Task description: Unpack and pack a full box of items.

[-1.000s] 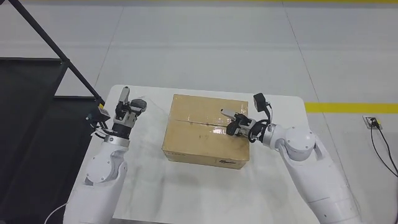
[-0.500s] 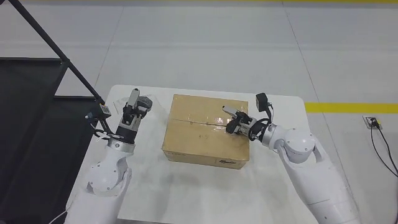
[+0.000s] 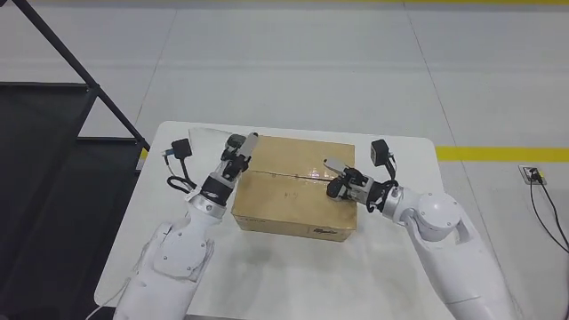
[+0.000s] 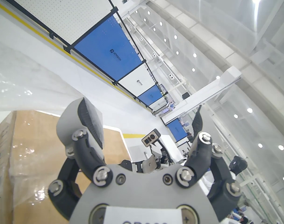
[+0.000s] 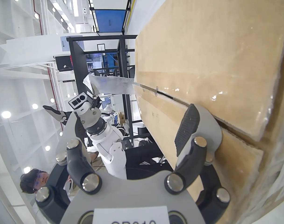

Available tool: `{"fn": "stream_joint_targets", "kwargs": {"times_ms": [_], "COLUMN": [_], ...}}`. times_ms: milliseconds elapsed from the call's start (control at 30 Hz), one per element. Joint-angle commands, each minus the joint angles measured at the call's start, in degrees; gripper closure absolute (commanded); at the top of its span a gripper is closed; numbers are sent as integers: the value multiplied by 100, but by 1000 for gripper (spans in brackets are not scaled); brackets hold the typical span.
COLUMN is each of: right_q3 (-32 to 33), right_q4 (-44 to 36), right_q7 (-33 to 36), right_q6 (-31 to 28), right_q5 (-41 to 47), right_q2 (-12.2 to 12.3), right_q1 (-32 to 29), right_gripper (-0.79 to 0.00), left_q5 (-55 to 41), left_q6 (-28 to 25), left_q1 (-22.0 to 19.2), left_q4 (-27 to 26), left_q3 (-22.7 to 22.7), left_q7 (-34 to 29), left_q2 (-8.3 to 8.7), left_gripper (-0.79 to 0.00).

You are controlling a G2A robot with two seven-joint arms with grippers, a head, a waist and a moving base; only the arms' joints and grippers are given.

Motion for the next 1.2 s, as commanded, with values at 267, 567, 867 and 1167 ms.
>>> {"fn": "stream_joint_targets", "kwargs": {"times_ms": [267,567,867,1167], "right_q3": [411,737,943,1026], "right_q4": [-443,-597,-614,-559], "right_q7": [-175,-170,-143,-107], "right_q6": [-295,-536,-707,-824], "right_q5": [81,271,408,530], "right_q2": [108,190,252,294], "right_q1": [-604,-1023,-1274,-1367], "right_gripper": [-785,-785,-785,-785], "left_q5": [487,860,1078,1281], "left_q6": [93,197,275,357], "left_q1": [-222,-468,-639,-752], "left_q4": [241,556,724,846], "left_q3": [421,774,1047,1281], "left_q7": [-124,-347,-446,-520], "left_q2": [-93,-182,-276,-367], "left_gripper": [-785,-785,-785,-785]}}
